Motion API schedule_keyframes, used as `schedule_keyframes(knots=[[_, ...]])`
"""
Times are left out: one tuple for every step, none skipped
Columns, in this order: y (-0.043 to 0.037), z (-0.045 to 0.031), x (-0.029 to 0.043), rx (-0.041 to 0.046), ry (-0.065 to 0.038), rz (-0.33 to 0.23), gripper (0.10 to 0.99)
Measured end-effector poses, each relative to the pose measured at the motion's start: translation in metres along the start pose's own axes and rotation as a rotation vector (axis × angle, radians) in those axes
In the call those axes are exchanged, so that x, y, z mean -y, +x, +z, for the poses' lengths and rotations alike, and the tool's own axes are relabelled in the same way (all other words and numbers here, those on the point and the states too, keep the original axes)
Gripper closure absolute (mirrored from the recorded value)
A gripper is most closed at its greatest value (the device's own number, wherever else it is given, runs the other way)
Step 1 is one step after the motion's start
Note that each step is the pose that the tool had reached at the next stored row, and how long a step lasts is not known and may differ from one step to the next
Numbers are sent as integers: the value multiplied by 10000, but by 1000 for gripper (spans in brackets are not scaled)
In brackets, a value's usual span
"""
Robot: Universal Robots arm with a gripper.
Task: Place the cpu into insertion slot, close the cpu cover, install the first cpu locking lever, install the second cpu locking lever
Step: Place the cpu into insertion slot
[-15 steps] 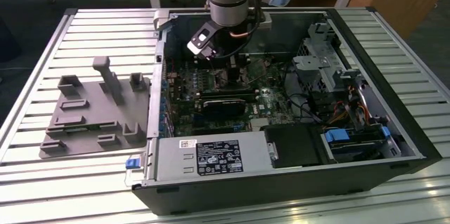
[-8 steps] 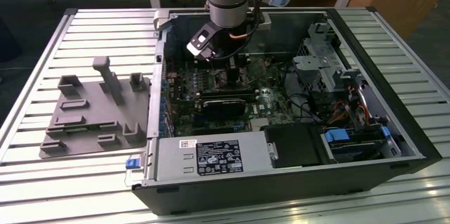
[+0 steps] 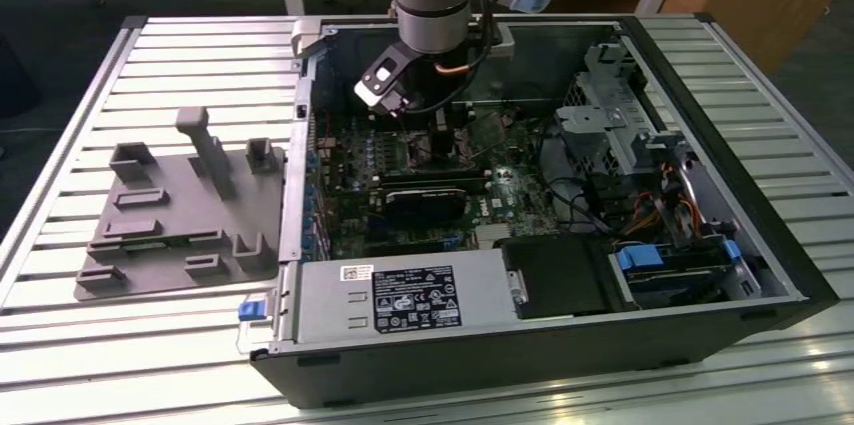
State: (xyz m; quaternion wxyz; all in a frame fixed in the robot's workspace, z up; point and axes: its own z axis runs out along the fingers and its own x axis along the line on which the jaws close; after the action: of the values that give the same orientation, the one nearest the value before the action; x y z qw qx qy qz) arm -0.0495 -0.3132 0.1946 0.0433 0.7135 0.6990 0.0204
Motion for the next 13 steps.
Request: schedule_keyframes(knots=[[0,1,0,2,2,0,549],[0,1,0,3,3,0,549],[0,1,0,4,3,-1,549],[0,1,0,4,3,-1,549],[0,2,0,3,2,0,549],[0,2,0,2,2,-1,549],[0,2,0,2,2,0,549],[0,3,0,2,2,0,549],[0,3,0,2,2,-1,549],[0,3,0,2,2,-1,549],[0,3,0,2,1,0,549],[0,3,0,2,1,-1,549],[0,3,0,3,2,0,537]])
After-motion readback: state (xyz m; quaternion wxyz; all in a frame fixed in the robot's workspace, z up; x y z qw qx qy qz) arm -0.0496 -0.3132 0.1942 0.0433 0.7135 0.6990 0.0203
